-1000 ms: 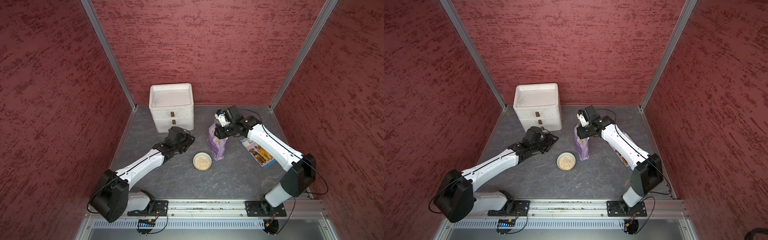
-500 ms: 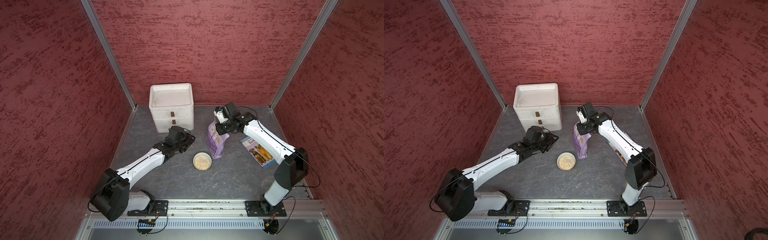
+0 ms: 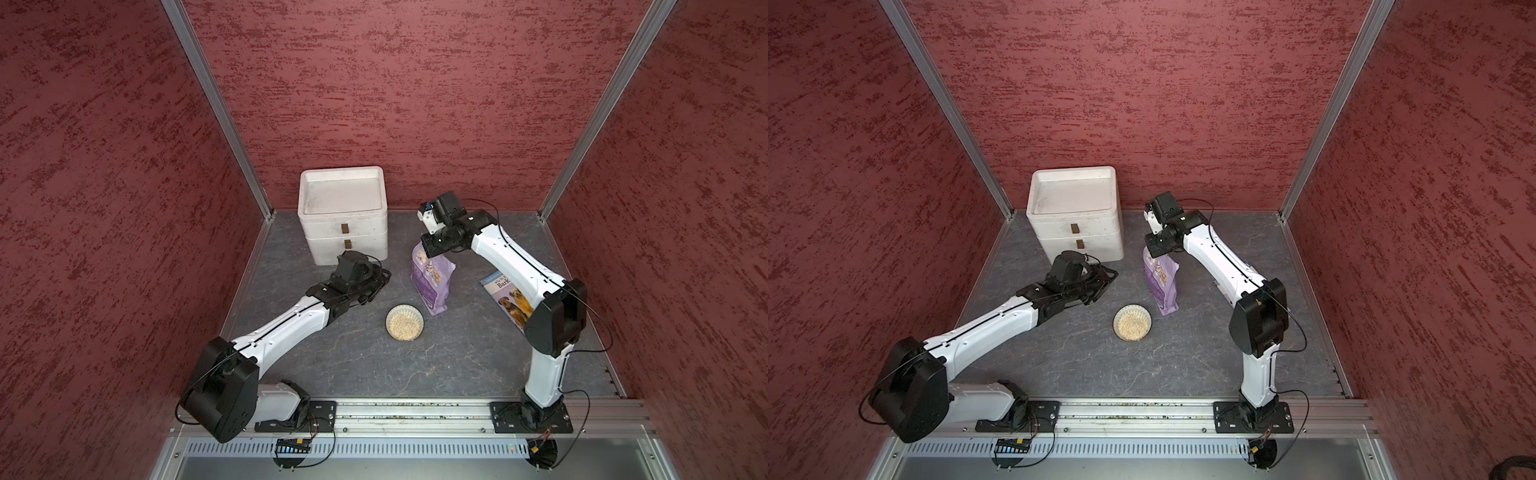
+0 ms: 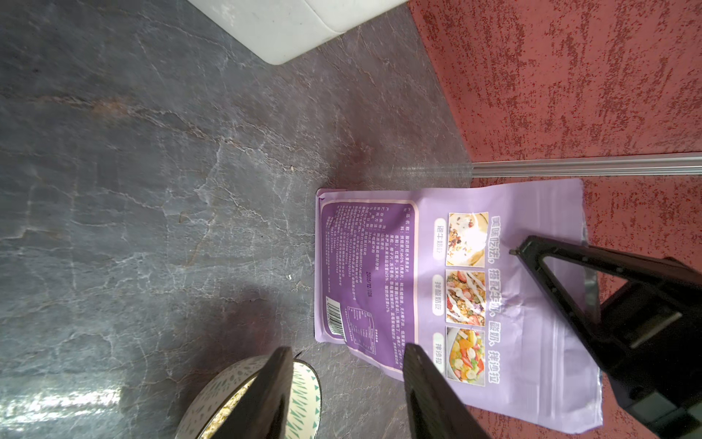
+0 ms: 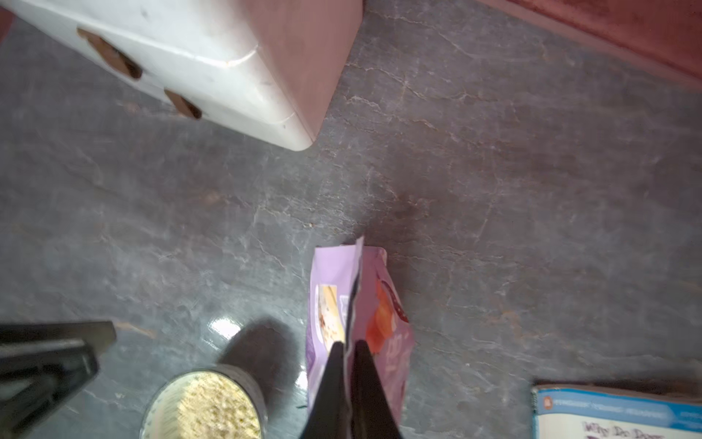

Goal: Pour the oats into the breakfast bowl
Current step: Close the oats bag at the center of the board.

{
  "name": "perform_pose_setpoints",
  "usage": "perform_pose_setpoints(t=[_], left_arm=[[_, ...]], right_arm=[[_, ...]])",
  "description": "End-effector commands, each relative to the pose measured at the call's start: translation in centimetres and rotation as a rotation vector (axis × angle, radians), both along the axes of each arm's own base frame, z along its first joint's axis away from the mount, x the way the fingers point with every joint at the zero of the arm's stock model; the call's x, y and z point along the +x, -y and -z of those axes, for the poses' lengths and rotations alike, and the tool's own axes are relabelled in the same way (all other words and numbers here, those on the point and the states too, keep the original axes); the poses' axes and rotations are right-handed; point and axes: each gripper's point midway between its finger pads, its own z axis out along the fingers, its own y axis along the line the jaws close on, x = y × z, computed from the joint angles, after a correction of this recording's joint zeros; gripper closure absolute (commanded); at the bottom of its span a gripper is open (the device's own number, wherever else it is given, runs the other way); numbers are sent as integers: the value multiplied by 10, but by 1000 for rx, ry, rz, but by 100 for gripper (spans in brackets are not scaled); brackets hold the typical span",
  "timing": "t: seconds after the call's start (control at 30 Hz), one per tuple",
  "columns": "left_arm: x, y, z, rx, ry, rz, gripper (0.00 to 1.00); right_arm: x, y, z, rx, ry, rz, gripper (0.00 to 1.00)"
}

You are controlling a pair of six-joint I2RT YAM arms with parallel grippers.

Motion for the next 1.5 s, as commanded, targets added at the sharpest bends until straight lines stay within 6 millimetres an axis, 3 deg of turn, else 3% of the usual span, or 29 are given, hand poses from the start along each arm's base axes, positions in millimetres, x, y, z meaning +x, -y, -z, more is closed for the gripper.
perform_pose_setpoints(t=[0.0,0.13,0.3,0.37,0.43,0.53,0.63,0.9,0.93,0.97,1.07,1.17,1.4,1.43,1.47], left_arm=[[9,2,-12,-8,33,-9,50],[10,2,-15,-9,38,-8,50],[10,2,-16,-12,41,-7,50],[10,2,-16,-14,41,-6,50],[10,2,-16,-14,43,-5,50],[9,2,-16,-15,42,-5,50],[9,2,-16,-14,41,-5,50],[8,2,-19,-21,47,-4,50],[8,2,-19,-21,49,-4,50],[8,2,-20,-22,49,-6,50],[8,2,-20,-23,49,-7,49],[8,2,-20,-22,50,-6,50],[7,3,-20,-26,51,-4,50],[7,3,-20,-26,50,-4,50],[7,2,-20,-26,51,-6,50]], right_arm=[[0,13,3,-73,1,27,100],[1,17,-28,-134,144,44,100],[1,16,-34,-159,146,34,100],[-4,14,-29,-162,102,17,67],[-10,12,-24,-155,68,-2,59],[-20,15,-16,-161,32,-19,60],[-31,18,-12,-167,-2,-27,68],[-46,22,-14,-167,-45,-38,69],[-48,22,-14,-168,-45,-46,79],[-48,23,-15,-175,-40,-44,100],[-47,28,-16,-245,22,-34,100],[-43,31,-30,-327,170,-30,100],[-46,35,-25,-348,133,-14,100],[-48,34,-23,-338,118,-17,83],[-50,33,-22,-330,112,-17,76]])
